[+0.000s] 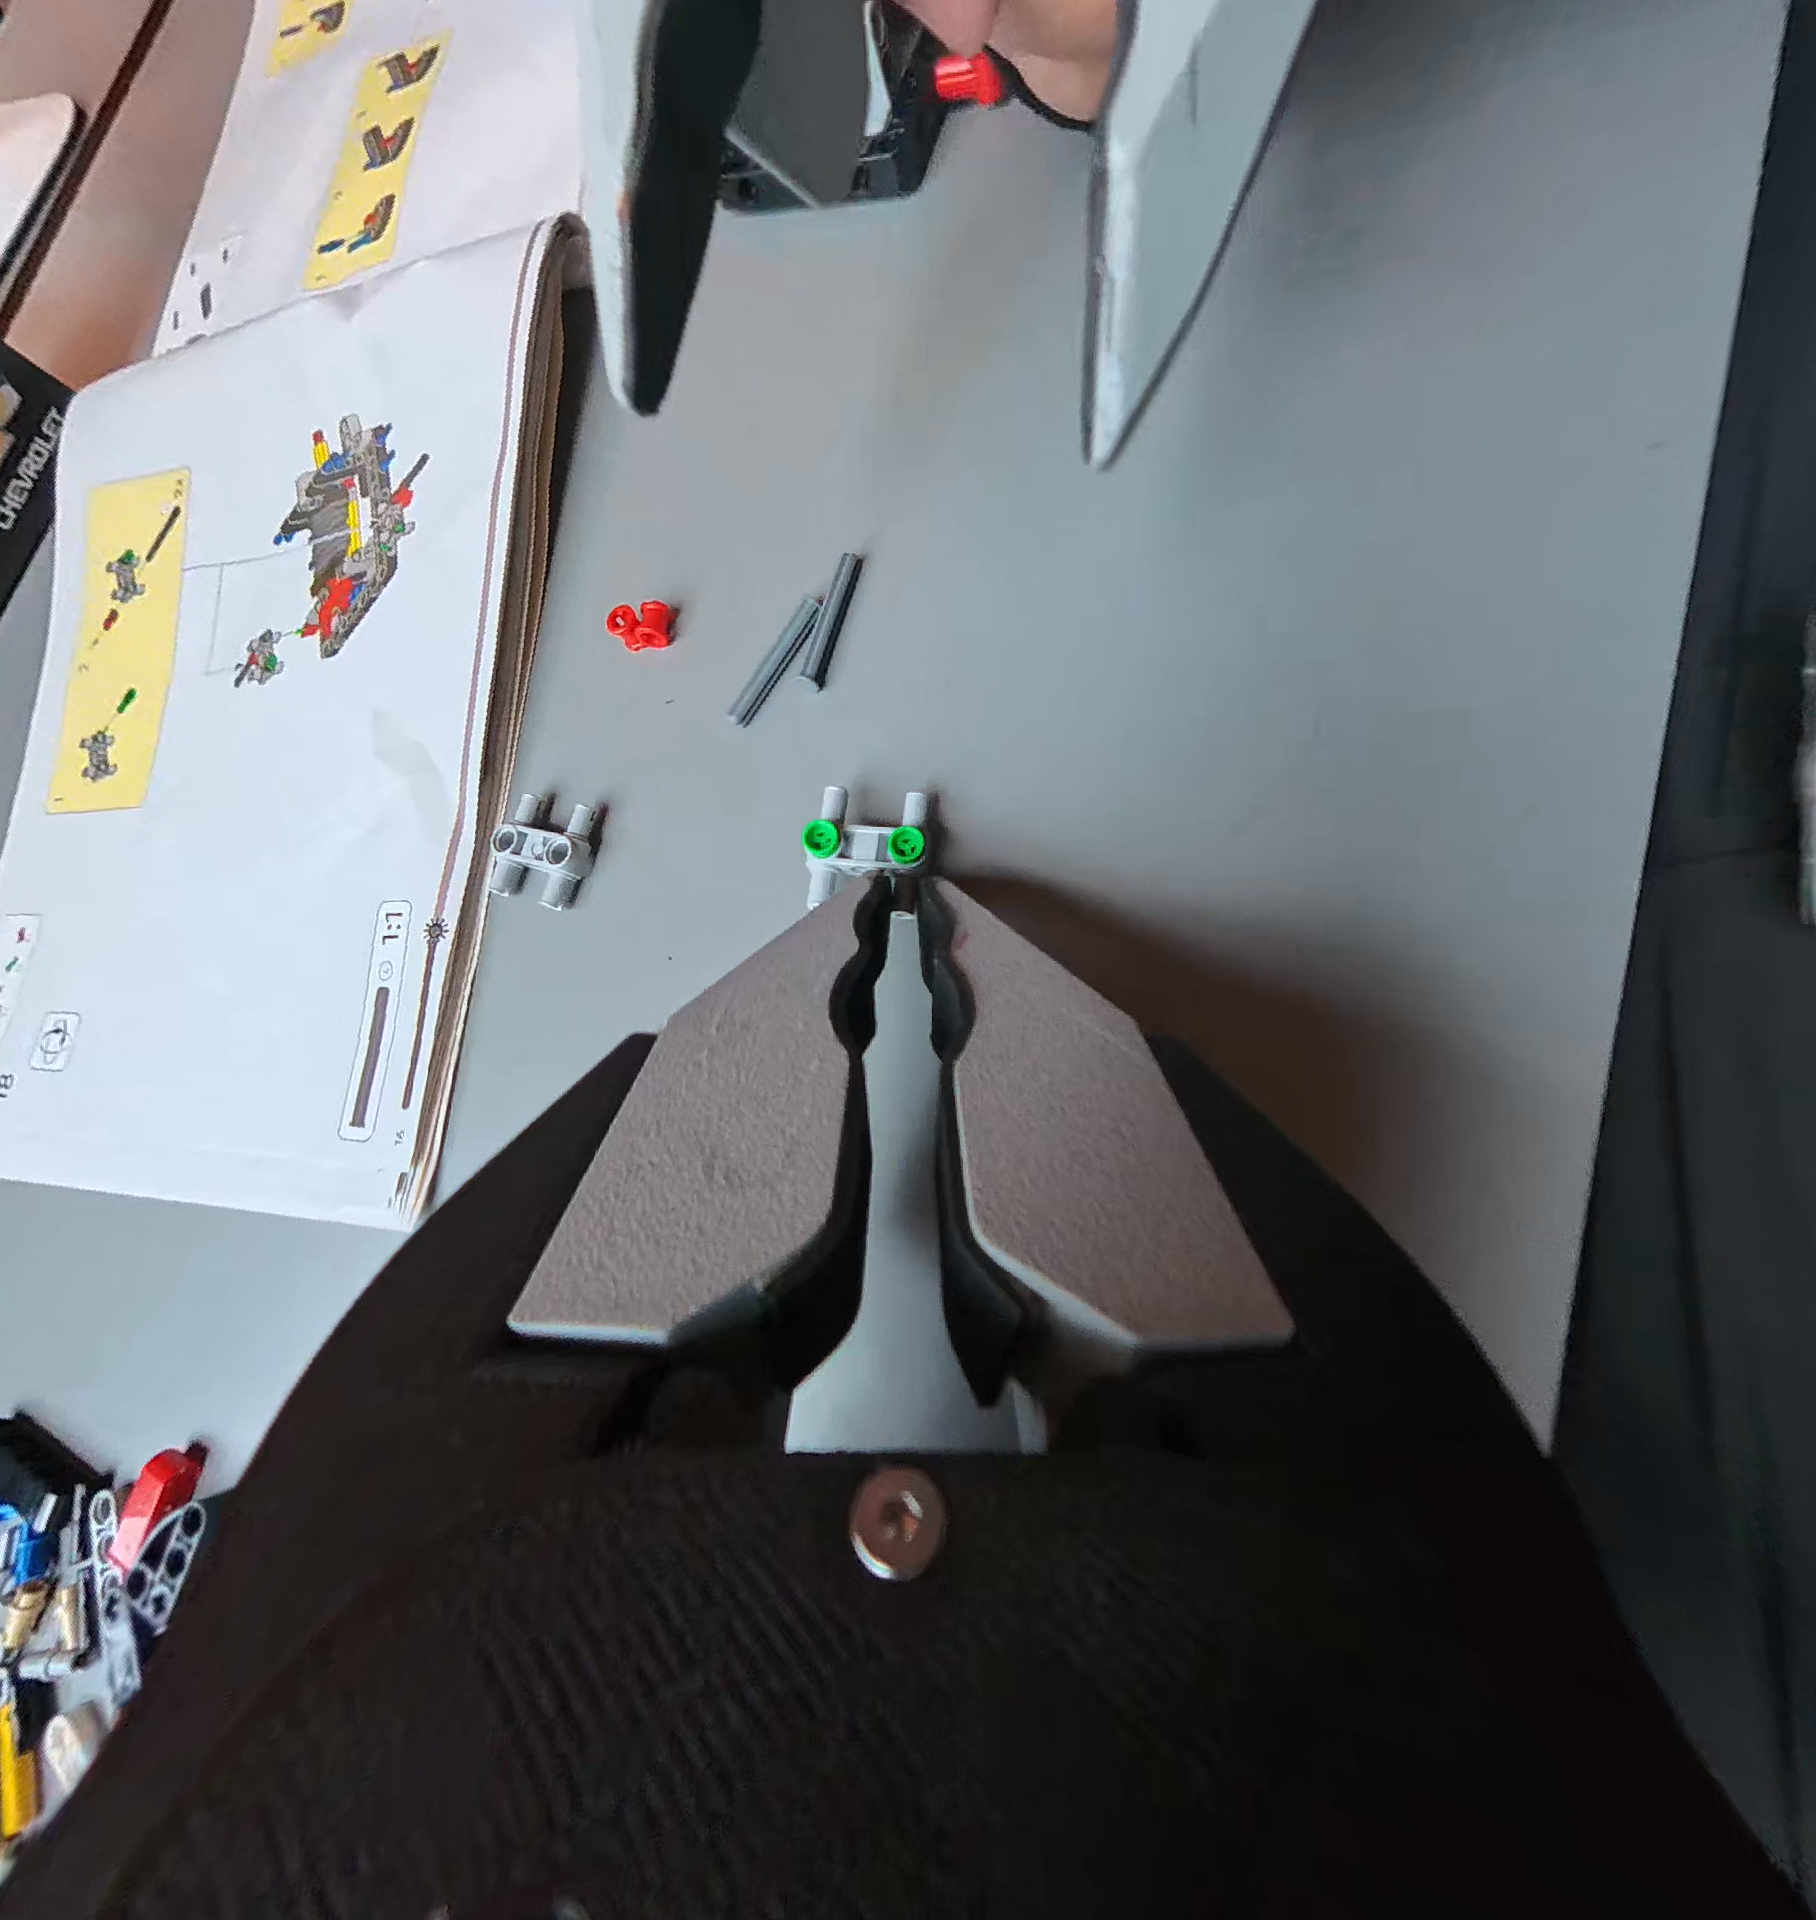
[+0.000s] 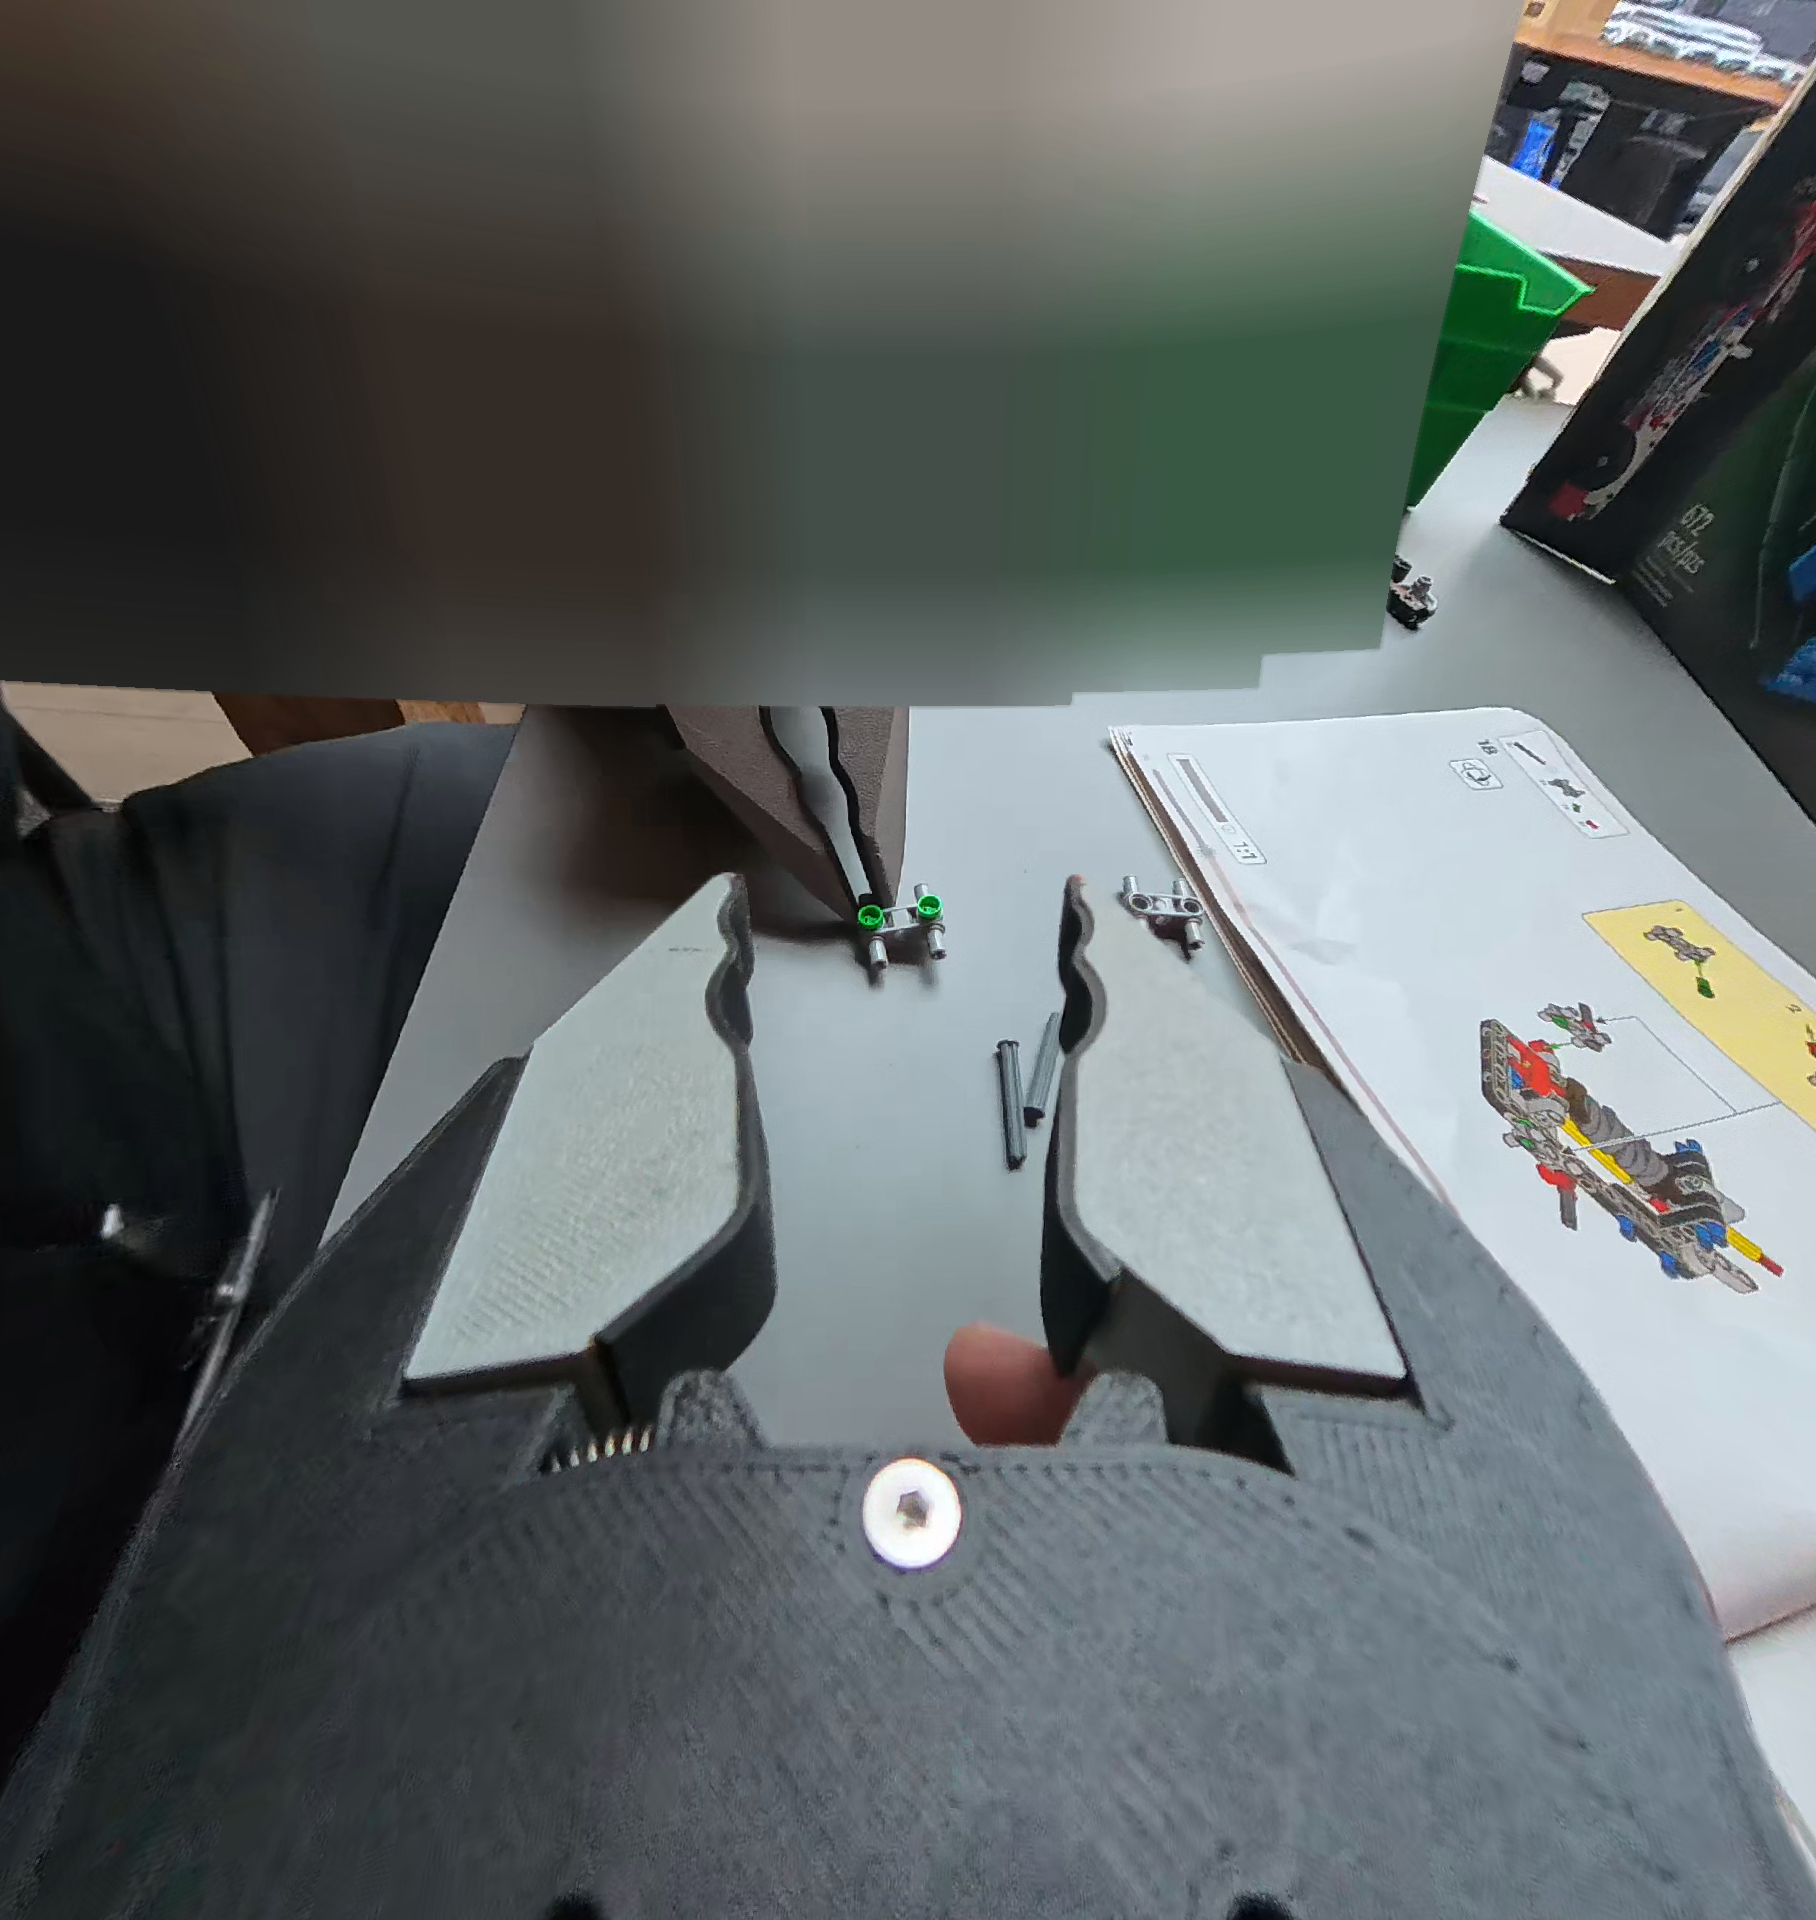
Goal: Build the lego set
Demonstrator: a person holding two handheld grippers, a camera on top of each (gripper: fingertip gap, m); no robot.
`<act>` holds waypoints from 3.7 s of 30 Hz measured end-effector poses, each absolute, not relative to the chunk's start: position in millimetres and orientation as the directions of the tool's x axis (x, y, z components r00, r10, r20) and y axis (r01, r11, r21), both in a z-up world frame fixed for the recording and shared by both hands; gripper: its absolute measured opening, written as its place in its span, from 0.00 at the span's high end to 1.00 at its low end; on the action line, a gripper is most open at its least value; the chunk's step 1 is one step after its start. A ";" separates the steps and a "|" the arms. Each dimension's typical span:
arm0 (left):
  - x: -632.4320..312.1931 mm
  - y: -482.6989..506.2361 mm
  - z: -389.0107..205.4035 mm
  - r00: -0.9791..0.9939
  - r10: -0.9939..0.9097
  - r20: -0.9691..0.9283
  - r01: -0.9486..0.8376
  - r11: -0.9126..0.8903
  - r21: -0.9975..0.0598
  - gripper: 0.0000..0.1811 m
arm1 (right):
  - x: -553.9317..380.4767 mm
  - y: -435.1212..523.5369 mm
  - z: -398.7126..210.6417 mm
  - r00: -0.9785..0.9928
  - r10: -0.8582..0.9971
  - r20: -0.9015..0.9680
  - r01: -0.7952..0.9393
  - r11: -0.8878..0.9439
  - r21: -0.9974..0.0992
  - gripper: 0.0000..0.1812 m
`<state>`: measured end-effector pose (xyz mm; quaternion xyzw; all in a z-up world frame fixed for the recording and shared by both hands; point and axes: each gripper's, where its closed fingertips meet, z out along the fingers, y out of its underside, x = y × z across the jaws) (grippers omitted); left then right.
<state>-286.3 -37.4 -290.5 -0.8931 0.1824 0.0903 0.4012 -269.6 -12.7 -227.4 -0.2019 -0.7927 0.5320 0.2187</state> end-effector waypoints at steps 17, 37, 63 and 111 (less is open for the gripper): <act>-281.7 -34.9 -282.0 0.938 -0.309 -0.158 -0.317 -0.576 -0.754 0.75 | -282.3 13.4 -202.6 -0.767 0.637 0.075 0.073 0.203 -0.976 0.69; -336.1 -39.1 -238.4 0.981 -0.003 -0.196 -0.181 -0.401 -0.898 0.79 | -293.0 61.8 -160.0 -0.618 0.786 0.003 0.000 0.004 -1.000 0.65; -343.1 -35.8 -245.7 0.990 0.002 -0.138 -0.123 -0.443 -0.888 0.75 | -330.5 41.6 -269.0 -0.525 0.848 0.071 0.478 0.363 -0.799 0.88; -347.5 -36.5 -257.4 0.993 0.021 -0.113 -0.086 -0.515 -0.853 0.67 | -272.2 43.6 -288.2 -0.556 0.824 -0.108 0.638 0.340 -0.691 0.97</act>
